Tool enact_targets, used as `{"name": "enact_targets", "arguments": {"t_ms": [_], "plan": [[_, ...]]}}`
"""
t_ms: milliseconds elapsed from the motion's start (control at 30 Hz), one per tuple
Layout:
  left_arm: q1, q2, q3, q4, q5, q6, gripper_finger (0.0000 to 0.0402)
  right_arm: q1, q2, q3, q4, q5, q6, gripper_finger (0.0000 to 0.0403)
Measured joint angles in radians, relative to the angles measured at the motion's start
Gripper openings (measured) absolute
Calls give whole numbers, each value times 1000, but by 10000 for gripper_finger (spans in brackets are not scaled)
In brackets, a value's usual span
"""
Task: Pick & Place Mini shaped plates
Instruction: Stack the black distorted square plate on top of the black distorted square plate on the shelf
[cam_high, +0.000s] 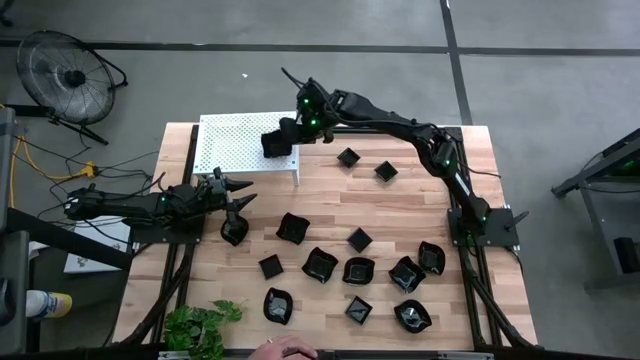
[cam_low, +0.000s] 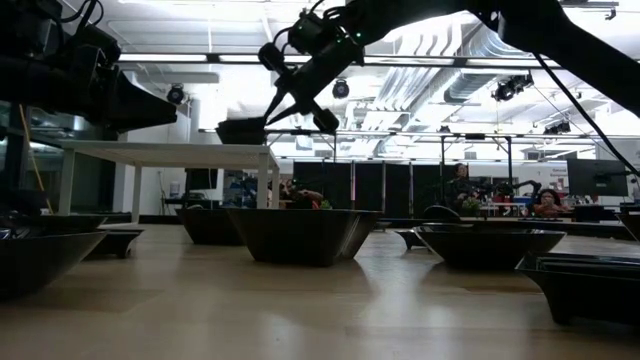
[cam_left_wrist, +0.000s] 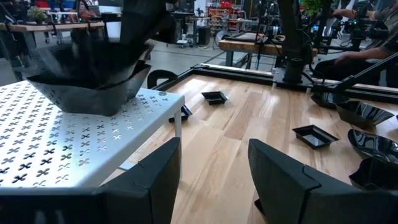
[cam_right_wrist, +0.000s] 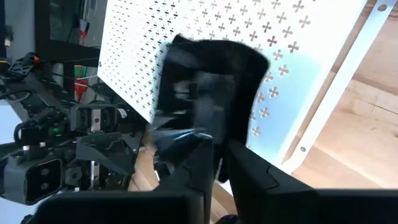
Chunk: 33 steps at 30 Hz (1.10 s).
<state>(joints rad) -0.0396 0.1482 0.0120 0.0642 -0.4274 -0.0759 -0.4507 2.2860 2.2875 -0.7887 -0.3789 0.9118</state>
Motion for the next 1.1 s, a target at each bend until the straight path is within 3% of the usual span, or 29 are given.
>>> {"name": "enact_targets", "arguments": {"t_ms": [333,533,667,867,1100], "plan": [[0,0,0,0,0,0,186,-3,0,0,0,6,-36,61],[0,0,0,0,0,0,186,-8,-77,0,-26,40,-172,70],[0,0,0,0,0,0,186,-3,-139,3,-135,47,-301,74],[0,0,0,0,0,0,186,45,-184,0,-371,183,-436,74],[0,0,0,0,0,0,186,127,-218,0,-469,266,-519,74]]}}
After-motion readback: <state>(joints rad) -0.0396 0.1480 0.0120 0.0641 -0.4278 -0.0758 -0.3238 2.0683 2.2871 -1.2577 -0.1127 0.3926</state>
